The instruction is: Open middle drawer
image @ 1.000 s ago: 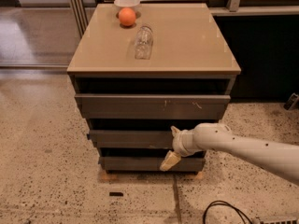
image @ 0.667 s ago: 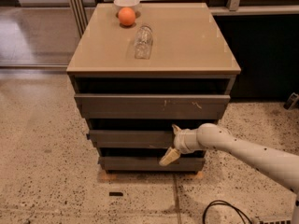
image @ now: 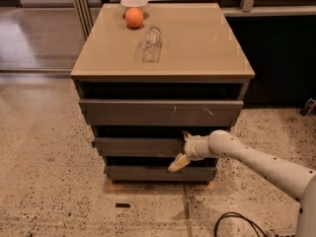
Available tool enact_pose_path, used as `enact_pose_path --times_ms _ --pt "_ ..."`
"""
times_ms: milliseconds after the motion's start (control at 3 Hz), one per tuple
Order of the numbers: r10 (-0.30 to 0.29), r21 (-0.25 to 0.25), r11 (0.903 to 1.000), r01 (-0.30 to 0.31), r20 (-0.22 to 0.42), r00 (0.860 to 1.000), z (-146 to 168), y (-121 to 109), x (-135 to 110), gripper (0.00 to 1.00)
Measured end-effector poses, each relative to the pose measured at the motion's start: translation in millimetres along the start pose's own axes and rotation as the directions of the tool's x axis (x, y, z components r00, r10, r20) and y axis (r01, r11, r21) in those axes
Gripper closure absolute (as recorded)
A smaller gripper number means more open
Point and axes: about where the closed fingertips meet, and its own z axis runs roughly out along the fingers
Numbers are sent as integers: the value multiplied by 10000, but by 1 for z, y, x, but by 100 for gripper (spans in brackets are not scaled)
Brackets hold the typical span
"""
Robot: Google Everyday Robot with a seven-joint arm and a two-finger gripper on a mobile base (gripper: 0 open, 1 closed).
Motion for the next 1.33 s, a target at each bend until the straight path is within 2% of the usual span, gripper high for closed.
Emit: enact_pose_path --times_ms 333,667,1000,1333 --pt "26 -641 9979 -30 -69 10000 25 5 -17 0" --pt "446 -1994 9787 -484 -235 9987 47 37 -32 0" --pt "1768 -3091 9338 -1803 -394 9835 15 85 -47 0" --pt "1767 -3093 9337 -1802 -394 9835 15 85 -47 0"
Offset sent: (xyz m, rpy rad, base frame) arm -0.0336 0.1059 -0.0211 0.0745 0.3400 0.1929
